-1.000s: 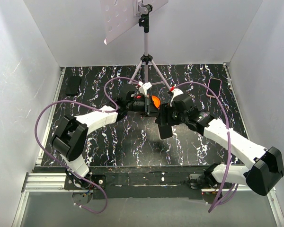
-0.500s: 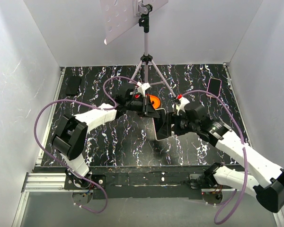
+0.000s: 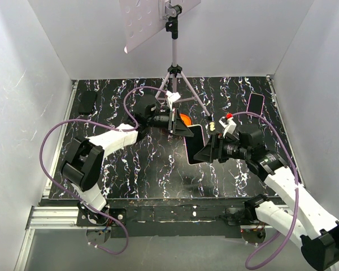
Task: Take the phone out of the phone case
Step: Adjust the phone.
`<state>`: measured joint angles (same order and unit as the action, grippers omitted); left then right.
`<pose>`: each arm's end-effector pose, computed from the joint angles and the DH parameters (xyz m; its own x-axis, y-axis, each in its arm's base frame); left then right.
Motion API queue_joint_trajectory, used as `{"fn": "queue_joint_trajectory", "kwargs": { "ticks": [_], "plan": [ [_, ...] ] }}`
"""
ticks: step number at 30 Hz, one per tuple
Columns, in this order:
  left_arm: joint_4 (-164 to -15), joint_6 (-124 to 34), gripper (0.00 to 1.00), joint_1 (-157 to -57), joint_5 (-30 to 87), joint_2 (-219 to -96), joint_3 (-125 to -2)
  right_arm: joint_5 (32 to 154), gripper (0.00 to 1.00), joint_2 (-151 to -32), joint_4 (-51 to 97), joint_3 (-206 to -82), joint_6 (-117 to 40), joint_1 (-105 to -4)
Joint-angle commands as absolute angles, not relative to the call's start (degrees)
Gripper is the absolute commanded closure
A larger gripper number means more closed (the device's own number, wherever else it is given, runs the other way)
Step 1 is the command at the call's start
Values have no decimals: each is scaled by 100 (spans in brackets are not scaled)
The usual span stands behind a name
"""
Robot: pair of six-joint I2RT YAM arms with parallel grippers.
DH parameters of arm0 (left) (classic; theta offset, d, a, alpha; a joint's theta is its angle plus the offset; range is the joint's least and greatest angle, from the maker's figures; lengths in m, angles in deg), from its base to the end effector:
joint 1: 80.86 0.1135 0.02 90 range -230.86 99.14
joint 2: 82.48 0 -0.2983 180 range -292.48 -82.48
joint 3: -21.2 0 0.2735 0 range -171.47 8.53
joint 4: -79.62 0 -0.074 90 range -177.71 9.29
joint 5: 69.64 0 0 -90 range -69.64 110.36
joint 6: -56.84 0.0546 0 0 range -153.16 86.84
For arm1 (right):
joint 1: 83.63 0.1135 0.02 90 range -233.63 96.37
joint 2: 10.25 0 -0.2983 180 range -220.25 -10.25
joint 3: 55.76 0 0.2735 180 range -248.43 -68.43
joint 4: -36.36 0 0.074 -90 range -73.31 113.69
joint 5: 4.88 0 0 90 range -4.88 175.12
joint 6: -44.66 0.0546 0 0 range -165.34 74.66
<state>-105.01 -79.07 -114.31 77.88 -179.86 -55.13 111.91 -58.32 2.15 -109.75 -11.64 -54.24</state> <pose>0.3189 -0.2659 0.2819 -0.8616 0.1070 -0.4961 0.5063 0.1133 -0.8549 0.1629 0.1200 0.3055 -0.7785 0.1300 -0.6141 -0.4230 0.6141 0.6663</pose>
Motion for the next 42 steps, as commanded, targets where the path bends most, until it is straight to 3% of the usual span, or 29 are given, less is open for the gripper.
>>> {"fn": "queue_joint_trajectory", "kwargs": {
  "ticks": [1,4,7,11,14,21,26,31,42],
  "plan": [
    [-11206,-8318,100,-11636,8751,-17494,-5545,12176,20,-5788,682,-11026,-1413,-5778],
    [-10951,-8159,100,-11733,8865,-17485,-5650,12309,21,-5999,367,-11351,-1729,-5946],
    [-10986,-8072,100,-11742,8936,-17337,-5607,11539,26,-6166,-440,-11833,-2054,-6086],
    [-9872,-7150,100,-11786,8786,-17195,-5826,10920,26,-6167,-1015,-12248,-2178,-6245],
    [-10368,-7524,100,-11812,8979,-17309,-5766,12101,26,-6307,-236,-11933,-2021,-6236],
    [-10898,-7851,100,-11865,9260,-17265,-5642,14214,46,-6703,1769,-11300,-1247,-6236],
    [-10346,-7316,100,-11891,9261,-17230,-5729,14988,54,-6817,1868,-11238,-1422,-6236],
    [-10335,-7376,100,-11883,9313,-17388,-5783,15166,60,-6931,1614,-11185,-1800,-6245],
    [-10414,-7447,100,-11918,9305,-17336,-5765,15060,64,-7160,2606,-11106,-1396,-5990]
  ]
}}
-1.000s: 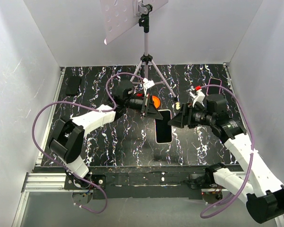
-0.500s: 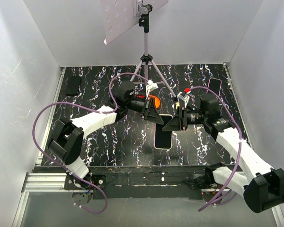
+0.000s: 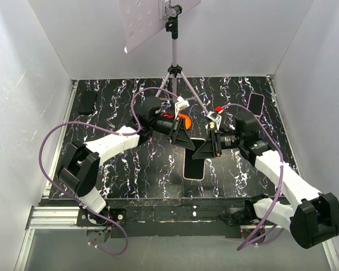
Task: Take the phone out of the phone case
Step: Adjust the phone.
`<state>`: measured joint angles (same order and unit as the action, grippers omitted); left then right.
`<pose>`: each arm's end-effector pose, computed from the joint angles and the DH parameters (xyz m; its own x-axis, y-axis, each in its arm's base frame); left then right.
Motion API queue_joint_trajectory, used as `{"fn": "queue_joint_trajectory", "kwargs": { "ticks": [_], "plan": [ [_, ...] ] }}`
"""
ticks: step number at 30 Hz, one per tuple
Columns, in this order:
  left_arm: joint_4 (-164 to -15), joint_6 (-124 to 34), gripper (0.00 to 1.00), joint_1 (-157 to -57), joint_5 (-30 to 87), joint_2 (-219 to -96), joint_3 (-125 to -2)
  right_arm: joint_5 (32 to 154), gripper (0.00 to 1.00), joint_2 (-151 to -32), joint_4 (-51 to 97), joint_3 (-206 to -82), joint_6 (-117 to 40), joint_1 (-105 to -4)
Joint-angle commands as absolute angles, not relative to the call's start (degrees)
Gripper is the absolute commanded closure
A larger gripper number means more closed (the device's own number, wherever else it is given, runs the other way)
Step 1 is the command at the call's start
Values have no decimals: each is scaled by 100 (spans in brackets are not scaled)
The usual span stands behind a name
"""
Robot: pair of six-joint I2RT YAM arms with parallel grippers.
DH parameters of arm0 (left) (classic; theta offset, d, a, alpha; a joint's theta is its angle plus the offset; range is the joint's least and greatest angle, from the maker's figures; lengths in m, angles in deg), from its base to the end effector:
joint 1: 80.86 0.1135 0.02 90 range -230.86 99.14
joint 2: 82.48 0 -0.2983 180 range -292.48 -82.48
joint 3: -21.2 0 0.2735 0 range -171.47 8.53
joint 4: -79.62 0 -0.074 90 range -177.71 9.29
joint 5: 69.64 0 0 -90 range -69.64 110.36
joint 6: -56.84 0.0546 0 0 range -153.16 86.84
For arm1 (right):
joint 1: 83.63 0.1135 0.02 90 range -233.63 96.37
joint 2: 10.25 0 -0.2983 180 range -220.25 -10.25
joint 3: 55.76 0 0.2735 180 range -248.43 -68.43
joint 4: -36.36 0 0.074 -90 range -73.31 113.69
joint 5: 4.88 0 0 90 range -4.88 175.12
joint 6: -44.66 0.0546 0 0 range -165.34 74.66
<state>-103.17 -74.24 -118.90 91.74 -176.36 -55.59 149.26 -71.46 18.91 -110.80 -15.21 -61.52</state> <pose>0.2754 -0.2812 0.3082 -0.7512 0.3213 -0.5766 0.5656 -0.1370 -0.8132 0.2019 0.1351 0.3063 -0.7869 -0.0834 -0.6114 -0.6163 0.1568 0.7717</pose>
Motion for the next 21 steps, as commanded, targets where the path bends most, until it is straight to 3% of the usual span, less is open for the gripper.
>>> {"fn": "queue_joint_trajectory", "kwargs": {
  "ticks": [1,4,5,6,8,9,11,15,18,21],
  "plan": [
    [-10423,-7447,100,-11927,9331,-17327,-5774,15025,66,-7186,2659,-11097,-1405,-5955],
    [-10660,-7596,100,-11953,9340,-17248,-5713,14885,84,-7265,2756,-11079,-1370,-5876],
    [-10678,-7649,92,-11953,9305,-17248,-5730,14841,92,-7274,2817,-11088,-1326,-5876],
    [-10608,-7701,74,-11953,9157,-17213,-5739,14718,99,-7274,2887,-11079,-1239,-5876],
    [-9909,-7431,38,-11909,8675,-17020,-5879,14175,99,-7151,2931,-11044,-905,-5885],
    [-9409,-7221,27,-11883,8141,-16776,-5871,13842,99,-7021,2923,-11027,-738,-5893],
    [-8232,-6703,14,-11865,6694,-16161,-5827,13287,99,-6792,2966,-10939,-125,-5972],
    [-6656,-7480,17,-11813,3745,-14912,-5082,13310,99,-6641,3633,-10815,1037,-6323],
    [-6704,-7973,23,-11768,3748,-14209,-4353,13442,99,-6773,3442,-11166,1109,-6526],
    [-8071,-8360,20,-11777,4548,-13532,-3553,13793,99,-7001,3449,-11465,1100,-6544]
  ]
}}
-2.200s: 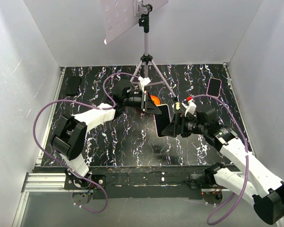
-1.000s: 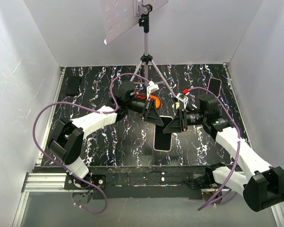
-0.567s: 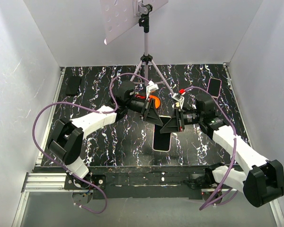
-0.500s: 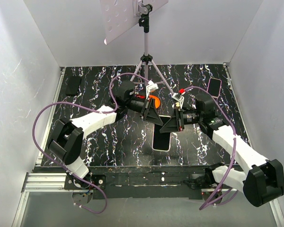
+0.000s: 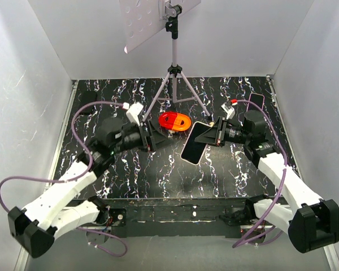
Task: Take the phone out of the phone case
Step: Adjust the phone, then remove the phone case from the phone.
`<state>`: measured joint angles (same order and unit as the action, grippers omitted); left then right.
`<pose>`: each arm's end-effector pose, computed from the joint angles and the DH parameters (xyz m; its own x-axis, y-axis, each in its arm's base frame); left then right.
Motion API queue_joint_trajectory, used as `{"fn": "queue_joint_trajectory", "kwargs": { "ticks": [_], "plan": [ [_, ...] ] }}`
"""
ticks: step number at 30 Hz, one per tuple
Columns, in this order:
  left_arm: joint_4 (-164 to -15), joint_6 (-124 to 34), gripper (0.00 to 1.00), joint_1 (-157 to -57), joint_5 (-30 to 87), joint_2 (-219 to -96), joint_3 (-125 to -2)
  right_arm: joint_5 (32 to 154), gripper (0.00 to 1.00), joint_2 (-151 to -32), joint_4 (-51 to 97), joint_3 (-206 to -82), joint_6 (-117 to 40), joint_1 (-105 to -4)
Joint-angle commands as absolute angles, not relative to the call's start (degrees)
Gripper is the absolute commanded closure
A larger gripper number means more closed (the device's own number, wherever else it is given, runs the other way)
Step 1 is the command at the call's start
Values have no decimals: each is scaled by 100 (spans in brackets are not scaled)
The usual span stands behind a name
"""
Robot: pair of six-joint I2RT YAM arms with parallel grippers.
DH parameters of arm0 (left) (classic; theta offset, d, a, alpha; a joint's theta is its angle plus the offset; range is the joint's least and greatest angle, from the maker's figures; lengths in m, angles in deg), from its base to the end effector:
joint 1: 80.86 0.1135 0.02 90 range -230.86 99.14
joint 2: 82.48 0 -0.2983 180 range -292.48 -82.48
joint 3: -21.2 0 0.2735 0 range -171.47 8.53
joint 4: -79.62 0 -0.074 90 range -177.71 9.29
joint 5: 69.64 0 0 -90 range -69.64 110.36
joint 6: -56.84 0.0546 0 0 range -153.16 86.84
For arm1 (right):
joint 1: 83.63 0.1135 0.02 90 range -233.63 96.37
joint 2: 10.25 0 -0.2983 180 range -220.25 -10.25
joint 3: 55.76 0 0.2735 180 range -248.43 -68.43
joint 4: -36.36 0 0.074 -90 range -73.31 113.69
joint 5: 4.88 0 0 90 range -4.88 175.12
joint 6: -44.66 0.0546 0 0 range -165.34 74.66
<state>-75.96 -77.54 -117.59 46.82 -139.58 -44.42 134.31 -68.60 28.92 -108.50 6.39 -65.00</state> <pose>0.1831 -0.1670 0.3708 -0.7716 -0.2055 -0.6020 0.4746 0.4442 -0.7599 0.2166 0.1166 0.3159 -0.8450 0.2566 -0.4692 -0.3941 0.2943 0.8707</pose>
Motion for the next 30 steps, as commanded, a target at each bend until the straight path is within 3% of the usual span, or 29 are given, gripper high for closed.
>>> {"fn": "queue_joint_trajectory", "kwargs": {
  "ticks": [1,4,7,9,14,21,26,30],
  "plan": [
    [-8468,-8448,14,-11777,4750,-13373,-3385,14108,99,-7089,3676,-11501,1170,-6544],
    [-9296,-8607,4,-11768,5427,-13196,-3172,14453,99,-7212,4205,-11545,1460,-6544],
    [-9500,-8651,4,-11768,5902,-13459,-3304,14454,99,-7195,4328,-11580,1539,-6535],
    [-9841,-8808,10,-11795,6218,-13722,-3296,14480,99,-7186,4574,-11537,1706,-6500],
    [-10931,-9380,39,-11856,6650,-14197,-3120,14436,99,-7186,4953,-11449,1918,-6465],
    [-10898,-9267,50,-12023,6747,-14339,-3146,14375,99,-7212,4918,-11510,1874,-6456],
    [-10836,-9249,67,-12111,6922,-14523,-3207,14296,99,-7248,4918,-11536,1865,-6447],
    [-10810,-9205,70,-12120,6985,-14559,-3234,14251,99,-7256,4935,-11536,1882,-6456]
  ]
}}
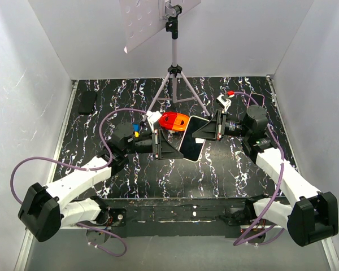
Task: Take the phone out of the phone case
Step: Remove the phone case from the phone.
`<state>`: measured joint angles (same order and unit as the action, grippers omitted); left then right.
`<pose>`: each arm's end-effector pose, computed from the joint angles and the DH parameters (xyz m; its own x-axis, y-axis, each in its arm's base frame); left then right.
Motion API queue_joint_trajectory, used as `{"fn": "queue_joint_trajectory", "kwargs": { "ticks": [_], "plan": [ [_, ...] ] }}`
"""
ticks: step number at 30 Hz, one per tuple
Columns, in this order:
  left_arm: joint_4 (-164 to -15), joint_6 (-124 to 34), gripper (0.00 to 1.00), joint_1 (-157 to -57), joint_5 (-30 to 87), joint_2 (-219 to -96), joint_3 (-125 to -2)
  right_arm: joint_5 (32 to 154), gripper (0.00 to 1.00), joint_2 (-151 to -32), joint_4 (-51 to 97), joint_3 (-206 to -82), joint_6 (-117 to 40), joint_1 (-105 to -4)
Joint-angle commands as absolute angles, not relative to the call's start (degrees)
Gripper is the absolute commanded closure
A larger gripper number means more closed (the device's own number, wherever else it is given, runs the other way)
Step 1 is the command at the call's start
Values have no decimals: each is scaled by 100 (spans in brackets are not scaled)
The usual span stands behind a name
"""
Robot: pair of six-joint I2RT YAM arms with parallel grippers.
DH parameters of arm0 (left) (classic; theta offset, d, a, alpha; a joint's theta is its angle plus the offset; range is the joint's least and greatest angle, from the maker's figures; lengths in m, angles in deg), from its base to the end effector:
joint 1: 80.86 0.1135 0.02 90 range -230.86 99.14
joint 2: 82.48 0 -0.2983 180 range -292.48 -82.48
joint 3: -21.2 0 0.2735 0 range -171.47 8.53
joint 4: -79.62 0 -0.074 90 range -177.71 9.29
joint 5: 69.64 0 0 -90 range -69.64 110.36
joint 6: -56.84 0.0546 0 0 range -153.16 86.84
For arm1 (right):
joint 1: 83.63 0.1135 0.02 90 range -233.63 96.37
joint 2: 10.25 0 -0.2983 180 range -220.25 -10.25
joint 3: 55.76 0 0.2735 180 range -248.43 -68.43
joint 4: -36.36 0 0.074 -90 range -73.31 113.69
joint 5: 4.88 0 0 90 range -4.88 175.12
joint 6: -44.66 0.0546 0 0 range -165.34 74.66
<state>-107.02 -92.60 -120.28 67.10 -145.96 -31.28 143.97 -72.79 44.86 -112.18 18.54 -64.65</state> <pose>0.1805 -0.1999 0.3198 -0.8876 -0.0343 -0.4593 0.4559 0.0763 -0.8868 0.2274 0.1276 0.3533 -0.8598 0.1954 -0.4718 -0.4653 0.0808 0.8815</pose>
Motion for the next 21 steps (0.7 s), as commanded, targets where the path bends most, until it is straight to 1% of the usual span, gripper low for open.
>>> {"fn": "queue_joint_trajectory", "kwargs": {
  "ticks": [1,4,6,7,8,12,14,17,21],
  "plan": [
    [-10836,-9196,71,-12120,6967,-14550,-3243,14251,99,-7248,4944,-11519,1882,-6456],
    [-11020,-9275,78,-12111,7037,-14558,-3260,14252,99,-7222,4935,-11440,1874,-6456],
    [-11536,-9494,85,-12129,7186,-14620,-3225,14216,99,-7221,4935,-11396,1882,-6456],
    [-11748,-9573,93,-12129,7274,-14637,-3208,14199,99,-7239,4935,-11387,1891,-6456],
    [-11924,-9609,100,-12129,7344,-14637,-3216,14173,99,-7265,4901,-11378,1917,-6456],
    [-12689,-9434,100,-12155,7766,-14515,-3208,14233,99,-7554,4944,-11378,2311,-6447],
    [-12778,-9136,100,-12173,7802,-14313,-3234,14356,99,-7748,5328,-11300,2767,-6447],
    [-12980,-8784,100,-12181,7819,-14049,-3260,14558,99,-8116,6872,-11054,3769,-6351],
    [-14024,-9151,100,-12181,7819,-14285,-3260,14577,99,-8670,9281,-10956,5350,-6052]
  ]
}}
